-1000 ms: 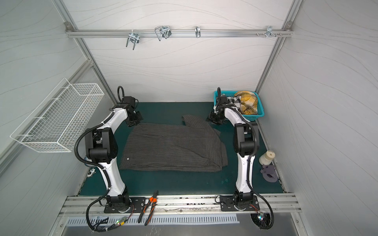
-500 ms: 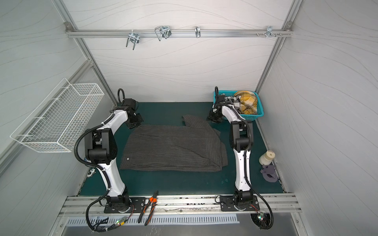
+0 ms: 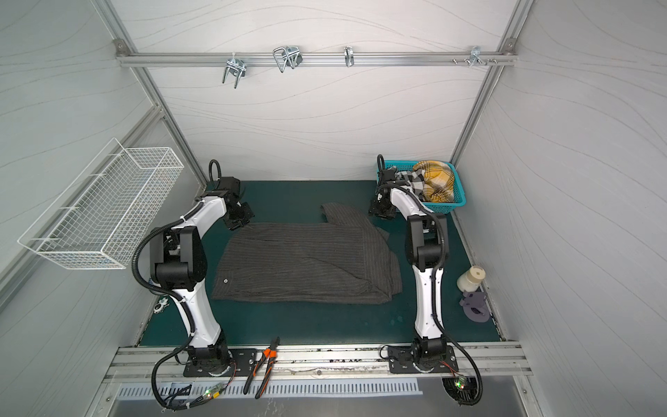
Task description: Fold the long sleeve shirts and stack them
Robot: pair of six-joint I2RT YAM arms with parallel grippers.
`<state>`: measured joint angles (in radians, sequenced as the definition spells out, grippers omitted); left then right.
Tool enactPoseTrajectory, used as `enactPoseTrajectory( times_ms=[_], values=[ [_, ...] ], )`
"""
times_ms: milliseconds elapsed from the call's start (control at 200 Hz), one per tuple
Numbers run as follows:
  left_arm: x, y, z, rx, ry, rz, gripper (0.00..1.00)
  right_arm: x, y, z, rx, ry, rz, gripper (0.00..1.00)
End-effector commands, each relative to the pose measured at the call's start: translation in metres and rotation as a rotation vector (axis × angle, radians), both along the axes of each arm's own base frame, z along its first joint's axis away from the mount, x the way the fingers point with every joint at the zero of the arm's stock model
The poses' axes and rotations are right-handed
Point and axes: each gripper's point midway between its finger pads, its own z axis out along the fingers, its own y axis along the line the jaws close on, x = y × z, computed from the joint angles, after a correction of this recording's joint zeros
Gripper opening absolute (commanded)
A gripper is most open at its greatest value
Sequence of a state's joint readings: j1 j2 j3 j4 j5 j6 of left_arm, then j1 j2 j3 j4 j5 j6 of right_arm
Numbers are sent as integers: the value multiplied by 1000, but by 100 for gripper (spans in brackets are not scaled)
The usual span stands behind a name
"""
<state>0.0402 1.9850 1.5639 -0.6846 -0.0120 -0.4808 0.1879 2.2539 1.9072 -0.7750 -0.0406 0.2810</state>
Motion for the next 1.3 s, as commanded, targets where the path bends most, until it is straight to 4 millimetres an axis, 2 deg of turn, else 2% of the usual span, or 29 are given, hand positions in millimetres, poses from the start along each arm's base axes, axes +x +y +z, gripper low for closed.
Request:
enactPoseTrajectory(
  times_ms=[0,65,180,250,345,410,585,695,885,1015,1115,1296],
  values=[
    [5,0,3,-12,-28,11,0,-4,-24,27,-20,-24,-52,53],
    [5,0,2,-12,-29,11,0,-6,-7,40,45,-58,-5,46],
    [6,-1,4,-18,-36,14,0,-13,32,73,39,-141,117,47],
    [6,-1,4,-19,-36,12,0,-12,42,87,7,-166,137,47],
    [5,-1,5,-21,-34,12,0,-2,44,94,-55,-183,119,47],
    [4,-2,3,-25,-34,11,0,13,42,95,-81,-200,96,47],
    [3,-1,-3,-31,-21,10,0,46,20,79,-177,-188,32,45],
    [2,3,-3,-30,-20,15,0,53,9,68,-165,-179,1,45],
    [2,5,-4,-37,-21,19,0,56,2,51,-192,-163,-7,44],
    [1,6,-6,-36,-18,19,0,57,-20,46,-221,-147,-54,42],
    [2,6,-7,-37,-20,21,0,55,-15,59,-168,-171,-46,40],
    [3,4,-8,-48,-20,20,0,49,16,107,-195,-299,51,41]
  ],
)
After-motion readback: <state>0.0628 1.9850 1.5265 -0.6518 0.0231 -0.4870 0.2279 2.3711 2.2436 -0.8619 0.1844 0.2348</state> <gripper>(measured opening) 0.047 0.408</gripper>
